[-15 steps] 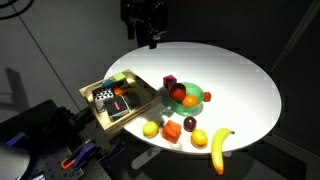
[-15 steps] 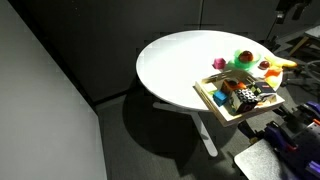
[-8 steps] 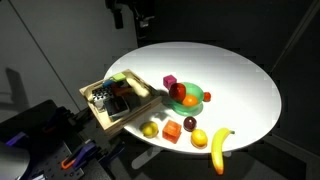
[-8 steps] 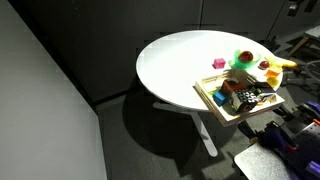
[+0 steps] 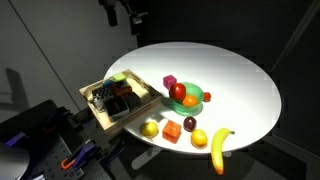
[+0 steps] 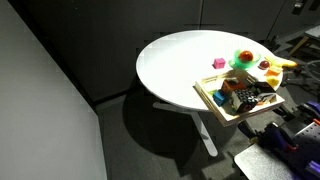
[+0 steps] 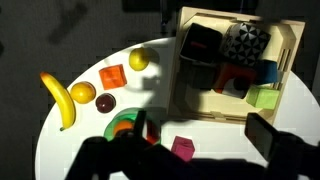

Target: Pick up the red toy apple and put it in the green bowl

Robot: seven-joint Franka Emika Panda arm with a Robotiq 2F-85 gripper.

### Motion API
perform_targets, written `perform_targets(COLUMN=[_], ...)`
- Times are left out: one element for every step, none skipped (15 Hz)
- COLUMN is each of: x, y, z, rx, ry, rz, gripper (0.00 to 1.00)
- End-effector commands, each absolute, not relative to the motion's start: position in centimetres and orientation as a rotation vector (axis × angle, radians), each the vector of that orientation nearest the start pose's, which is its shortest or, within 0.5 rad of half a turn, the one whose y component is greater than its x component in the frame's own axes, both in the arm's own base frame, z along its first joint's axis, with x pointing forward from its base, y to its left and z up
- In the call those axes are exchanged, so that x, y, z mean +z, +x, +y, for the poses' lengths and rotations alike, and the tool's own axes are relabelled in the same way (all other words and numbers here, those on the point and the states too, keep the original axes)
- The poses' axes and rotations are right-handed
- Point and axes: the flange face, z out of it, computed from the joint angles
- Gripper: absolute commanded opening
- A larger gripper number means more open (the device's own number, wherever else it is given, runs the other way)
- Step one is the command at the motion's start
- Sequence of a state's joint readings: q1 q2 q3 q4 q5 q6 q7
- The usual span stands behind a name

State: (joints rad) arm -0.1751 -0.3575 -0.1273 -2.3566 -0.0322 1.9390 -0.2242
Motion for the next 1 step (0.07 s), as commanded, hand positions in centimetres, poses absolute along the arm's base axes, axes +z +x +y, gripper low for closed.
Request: perform_targets(x=[46.03], y=[41.14], z=[-13.29], rx=[0.089], ry=[-3.109], rz=[0.087], gripper=[1.0])
